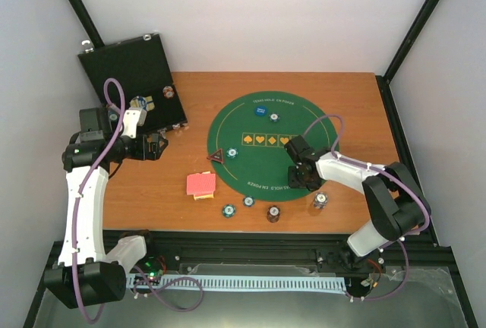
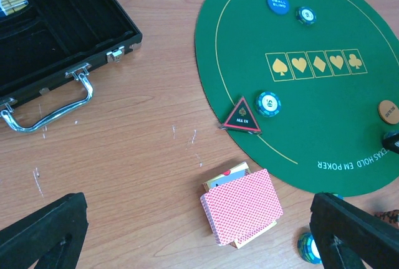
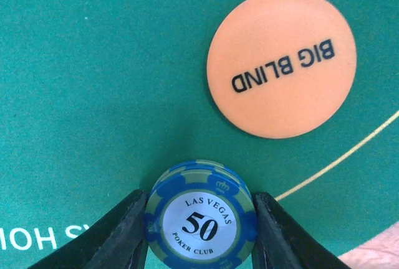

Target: Distribute texas hold em gaming equipment

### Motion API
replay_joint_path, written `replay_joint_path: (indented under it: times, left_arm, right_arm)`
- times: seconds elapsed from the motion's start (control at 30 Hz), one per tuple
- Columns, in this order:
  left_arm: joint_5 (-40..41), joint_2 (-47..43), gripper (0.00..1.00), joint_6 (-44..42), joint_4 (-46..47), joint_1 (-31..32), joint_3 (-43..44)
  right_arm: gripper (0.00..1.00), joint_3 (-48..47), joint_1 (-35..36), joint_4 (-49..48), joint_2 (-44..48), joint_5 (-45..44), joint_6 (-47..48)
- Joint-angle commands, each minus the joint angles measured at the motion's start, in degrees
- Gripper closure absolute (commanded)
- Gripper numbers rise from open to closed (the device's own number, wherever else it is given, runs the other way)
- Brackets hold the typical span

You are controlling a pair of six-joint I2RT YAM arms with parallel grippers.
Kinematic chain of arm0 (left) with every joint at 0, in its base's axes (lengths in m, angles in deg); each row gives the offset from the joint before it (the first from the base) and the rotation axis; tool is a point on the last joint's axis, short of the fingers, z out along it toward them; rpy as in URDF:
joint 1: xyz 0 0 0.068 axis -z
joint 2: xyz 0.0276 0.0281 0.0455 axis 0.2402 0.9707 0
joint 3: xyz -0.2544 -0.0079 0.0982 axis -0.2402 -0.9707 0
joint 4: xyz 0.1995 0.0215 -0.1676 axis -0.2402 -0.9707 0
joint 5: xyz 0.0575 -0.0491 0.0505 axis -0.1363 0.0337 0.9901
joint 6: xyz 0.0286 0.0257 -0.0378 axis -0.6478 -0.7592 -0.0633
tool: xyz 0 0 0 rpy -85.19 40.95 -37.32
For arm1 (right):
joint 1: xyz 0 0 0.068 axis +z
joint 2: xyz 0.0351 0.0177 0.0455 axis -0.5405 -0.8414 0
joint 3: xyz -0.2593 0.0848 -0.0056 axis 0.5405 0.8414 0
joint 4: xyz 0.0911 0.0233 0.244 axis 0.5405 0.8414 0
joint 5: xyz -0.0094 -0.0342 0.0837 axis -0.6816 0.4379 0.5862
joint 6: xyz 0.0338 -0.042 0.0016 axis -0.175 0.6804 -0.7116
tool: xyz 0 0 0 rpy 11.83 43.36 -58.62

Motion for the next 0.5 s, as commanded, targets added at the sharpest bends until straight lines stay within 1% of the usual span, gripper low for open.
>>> replay_joint_path:
  times: [0.0,0.17,0.47]
  left_arm:
    - [0.56,-0.55,0.00,-0.42,-0.65,-0.39,1.48]
    - [0.44,-0.71,0.00,-0.56,-0.47,-0.37,1.08]
    - [0.74,-0.68,0.00,-0.65,-0.32,-0.40,1.30]
  right_arm:
    - [0.78,-0.10,-1.97,-1.75,-0.04,-1.45,1.09]
    - [0.78,-0.28,-3.12,-1.67,0.60,-1.26,1.62]
    - [0.74,1.21,-3.18,-3.00,-0.53,1.03,1.36]
